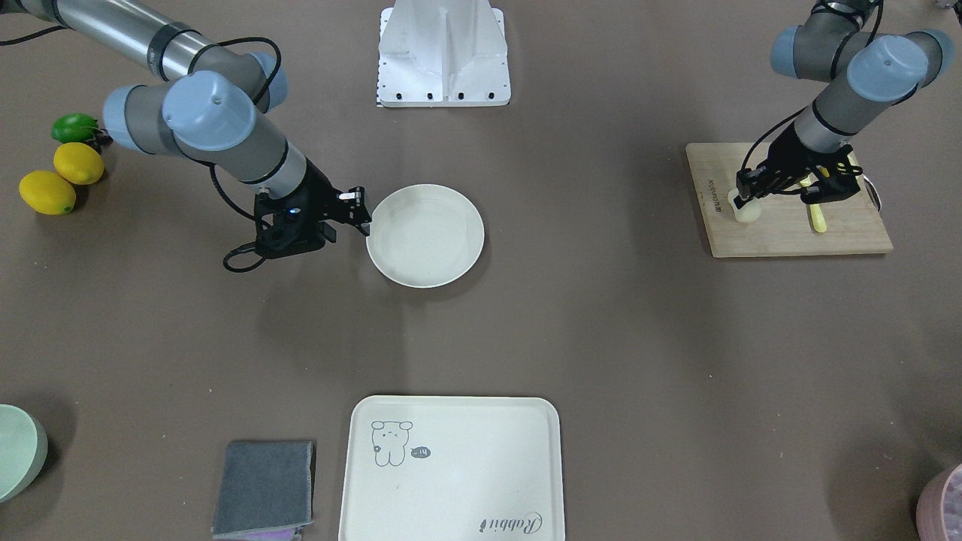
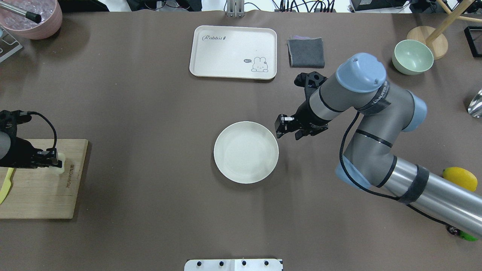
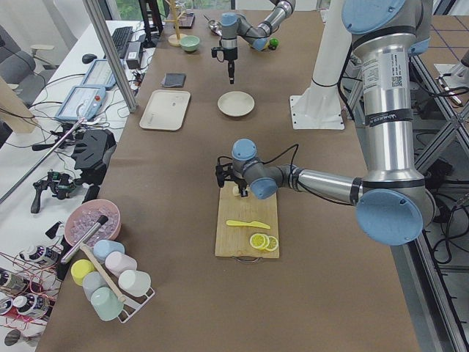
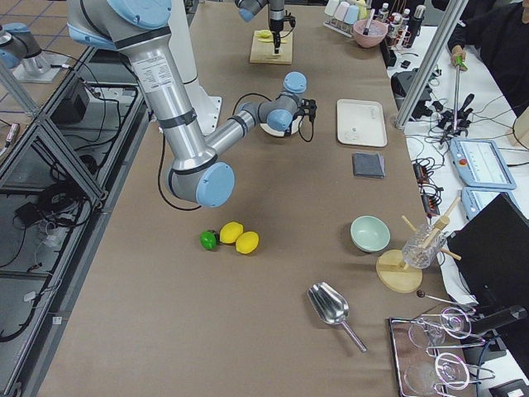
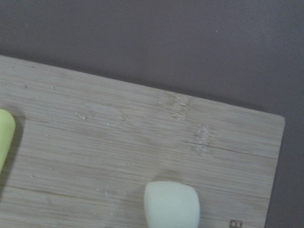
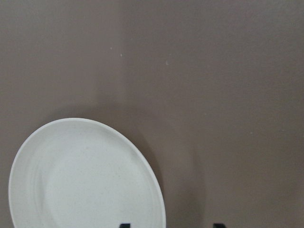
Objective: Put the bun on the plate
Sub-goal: 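Lift the pale bun with the left gripper while the right gripper withdraws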
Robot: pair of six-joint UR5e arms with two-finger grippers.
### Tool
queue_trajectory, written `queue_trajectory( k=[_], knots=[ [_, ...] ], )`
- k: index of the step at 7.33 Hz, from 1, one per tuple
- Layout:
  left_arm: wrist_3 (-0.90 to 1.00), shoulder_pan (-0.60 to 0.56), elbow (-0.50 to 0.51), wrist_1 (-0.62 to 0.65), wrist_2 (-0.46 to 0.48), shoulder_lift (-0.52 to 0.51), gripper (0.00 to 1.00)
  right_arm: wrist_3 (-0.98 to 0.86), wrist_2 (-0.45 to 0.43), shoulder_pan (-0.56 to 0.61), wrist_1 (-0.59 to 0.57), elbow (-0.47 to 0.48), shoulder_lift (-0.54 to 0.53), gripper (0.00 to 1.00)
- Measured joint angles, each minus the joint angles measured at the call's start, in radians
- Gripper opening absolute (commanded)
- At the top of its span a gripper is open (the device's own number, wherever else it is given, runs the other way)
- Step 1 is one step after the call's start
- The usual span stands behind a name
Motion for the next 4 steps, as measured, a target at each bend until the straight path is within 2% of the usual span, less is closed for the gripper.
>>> queue_trajectory(
  k=[2, 4],
  knots=[
    [-0.053, 0.0, -0.028, 0.038, -0.004, -0.078, 0.1, -0.121, 0.11, 0.137, -0.003, 0.057, -0.108, 1.0],
    [-0.16, 0.014, -0.045, 0.101, 0.003, -0.213, 0.11, -0.3, 0.144, 0.242, -0.003, 0.073, -0.227, 1.0]
  ],
)
